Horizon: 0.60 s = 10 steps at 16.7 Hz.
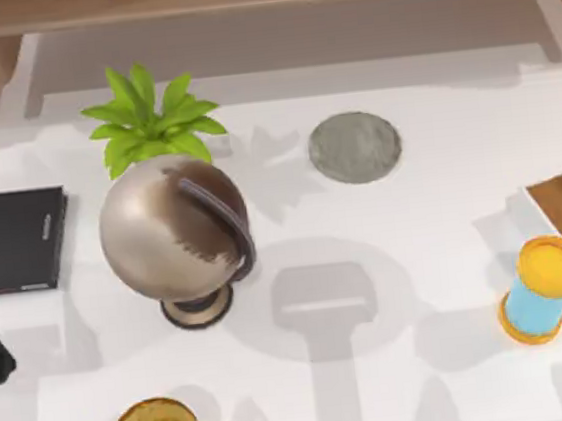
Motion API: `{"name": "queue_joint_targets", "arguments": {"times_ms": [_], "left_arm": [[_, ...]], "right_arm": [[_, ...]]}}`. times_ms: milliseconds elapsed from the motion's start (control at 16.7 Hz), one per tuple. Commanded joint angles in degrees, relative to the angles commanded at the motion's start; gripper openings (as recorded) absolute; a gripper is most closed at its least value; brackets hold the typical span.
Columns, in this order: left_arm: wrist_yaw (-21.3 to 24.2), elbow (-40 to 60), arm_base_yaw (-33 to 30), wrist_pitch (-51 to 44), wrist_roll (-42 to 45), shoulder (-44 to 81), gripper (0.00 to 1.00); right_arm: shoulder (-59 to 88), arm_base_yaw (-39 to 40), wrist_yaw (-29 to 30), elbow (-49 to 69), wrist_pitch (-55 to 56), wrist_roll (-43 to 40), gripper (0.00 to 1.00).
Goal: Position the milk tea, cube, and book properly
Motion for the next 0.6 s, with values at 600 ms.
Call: {"name": "queue_joint_targets", "arguments": {"times_ms": [600], "left_arm": [[0.0,0.0,0.0,0.0,0.0,0.0,1.00]], "right_arm": [[20.3,3.0,3.6,11.0,8.3,-0.2,1.00]]}}
